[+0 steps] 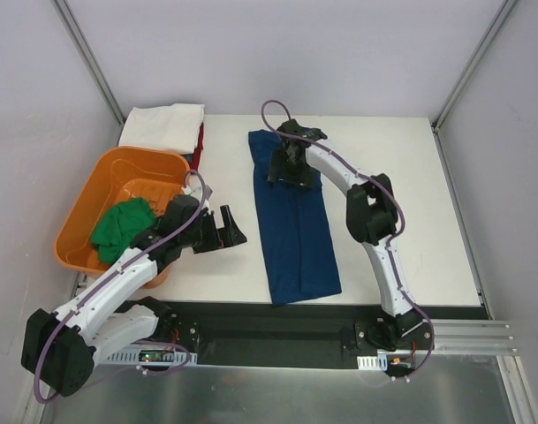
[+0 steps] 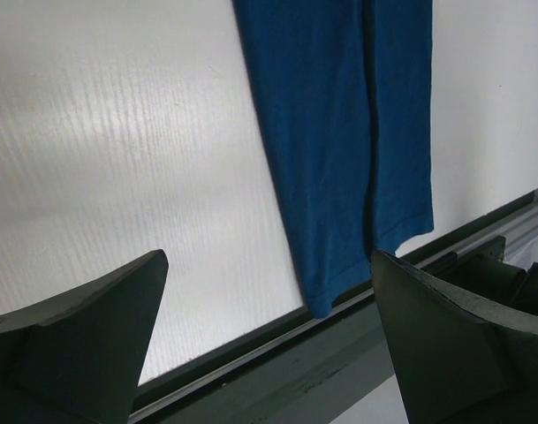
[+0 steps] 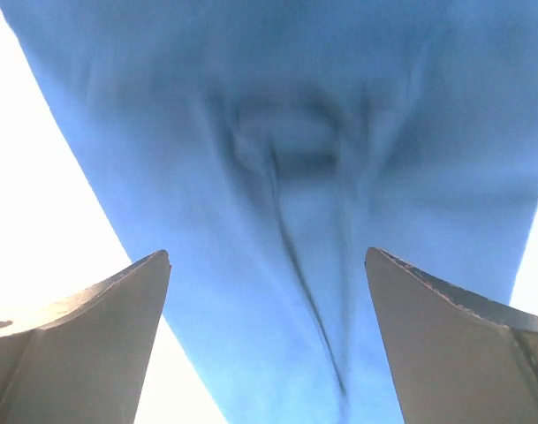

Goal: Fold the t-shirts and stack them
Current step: Rotate the tshirt 90 degrees

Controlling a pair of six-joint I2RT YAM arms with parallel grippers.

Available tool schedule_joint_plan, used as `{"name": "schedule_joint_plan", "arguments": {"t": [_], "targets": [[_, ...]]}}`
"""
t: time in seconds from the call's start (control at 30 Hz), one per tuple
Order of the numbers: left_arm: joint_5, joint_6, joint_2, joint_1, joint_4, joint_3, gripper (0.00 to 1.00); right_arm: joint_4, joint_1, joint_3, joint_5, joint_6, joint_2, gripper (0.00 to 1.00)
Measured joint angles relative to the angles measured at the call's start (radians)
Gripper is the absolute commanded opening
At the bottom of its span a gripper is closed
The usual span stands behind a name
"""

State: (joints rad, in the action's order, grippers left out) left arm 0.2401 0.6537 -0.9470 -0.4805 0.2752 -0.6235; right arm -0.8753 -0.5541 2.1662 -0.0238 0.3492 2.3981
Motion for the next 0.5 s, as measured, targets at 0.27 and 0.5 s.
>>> {"name": "schedule_joint_plan", "arguments": {"t": [0.27, 0.5], "targets": [[-0.012, 0.085, 0.136, -0.109, -0.002, 0.056, 0.99, 0.058, -0.056, -0.507, -0.082, -0.063, -0.647, 0.97], [-0.094, 0.208, 0.151, -0.337, -0.036, 0.149, 0.99, 0.094, 0.014, -0.986, -0.235, -0.001, -1.209, 0.97]]}}
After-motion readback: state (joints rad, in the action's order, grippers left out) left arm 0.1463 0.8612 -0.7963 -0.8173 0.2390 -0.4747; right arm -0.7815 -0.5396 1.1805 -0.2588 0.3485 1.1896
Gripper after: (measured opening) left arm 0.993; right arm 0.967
